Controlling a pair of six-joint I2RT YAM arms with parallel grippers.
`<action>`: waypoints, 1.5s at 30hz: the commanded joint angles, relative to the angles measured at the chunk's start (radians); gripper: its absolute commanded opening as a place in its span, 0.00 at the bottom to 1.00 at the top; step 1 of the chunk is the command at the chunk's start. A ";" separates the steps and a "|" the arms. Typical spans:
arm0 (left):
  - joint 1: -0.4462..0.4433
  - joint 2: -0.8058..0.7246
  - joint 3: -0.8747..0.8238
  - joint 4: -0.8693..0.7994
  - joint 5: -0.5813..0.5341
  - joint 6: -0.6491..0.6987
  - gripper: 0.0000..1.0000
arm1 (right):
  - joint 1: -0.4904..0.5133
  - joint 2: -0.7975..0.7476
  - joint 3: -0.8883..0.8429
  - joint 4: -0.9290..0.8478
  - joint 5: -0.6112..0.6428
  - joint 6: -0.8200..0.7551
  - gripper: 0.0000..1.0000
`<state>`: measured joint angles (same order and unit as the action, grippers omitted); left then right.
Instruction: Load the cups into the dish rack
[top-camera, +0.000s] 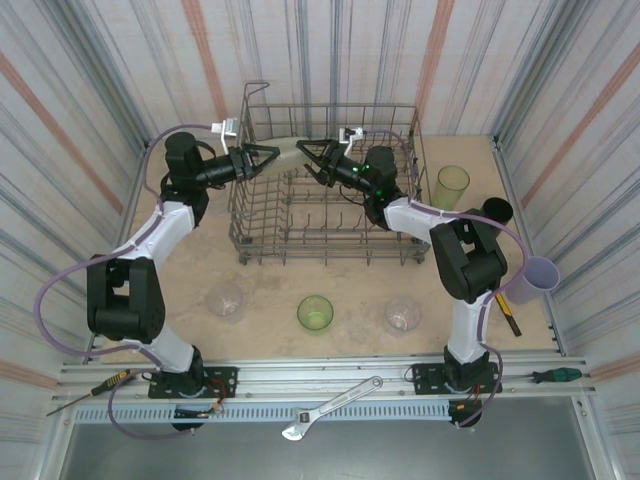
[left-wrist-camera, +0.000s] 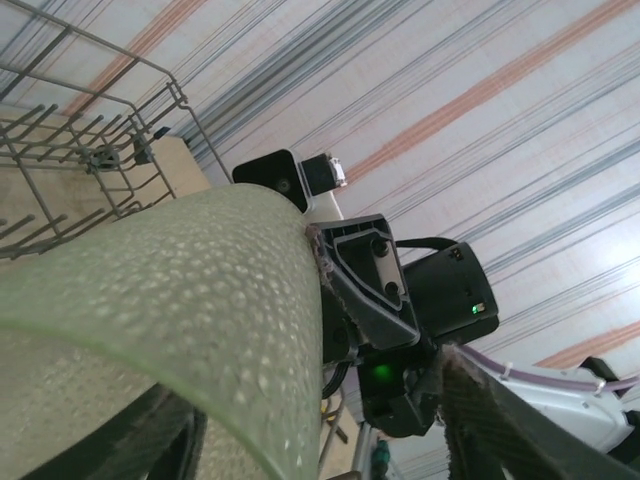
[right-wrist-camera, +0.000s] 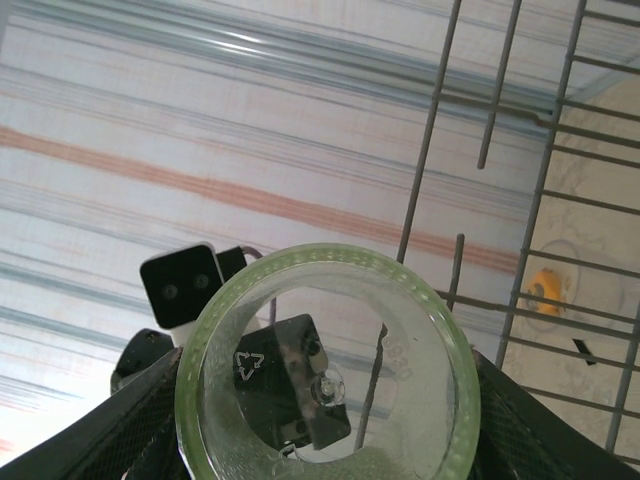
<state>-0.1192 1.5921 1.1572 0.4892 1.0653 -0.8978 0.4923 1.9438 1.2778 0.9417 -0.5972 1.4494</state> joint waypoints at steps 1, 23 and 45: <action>0.009 -0.038 0.041 -0.082 0.003 0.067 0.76 | -0.014 -0.059 -0.018 0.017 0.031 -0.038 0.46; 0.230 -0.192 0.157 -0.641 -0.299 0.428 0.99 | -0.066 -0.264 0.118 -0.741 0.192 -0.591 0.47; 0.277 -0.112 0.162 -0.679 -0.319 0.430 0.99 | -0.011 -0.101 0.491 -1.209 0.587 -1.024 0.45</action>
<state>0.1516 1.4811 1.2942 -0.1768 0.7315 -0.4824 0.4717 1.8137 1.7180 -0.2050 -0.0925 0.5190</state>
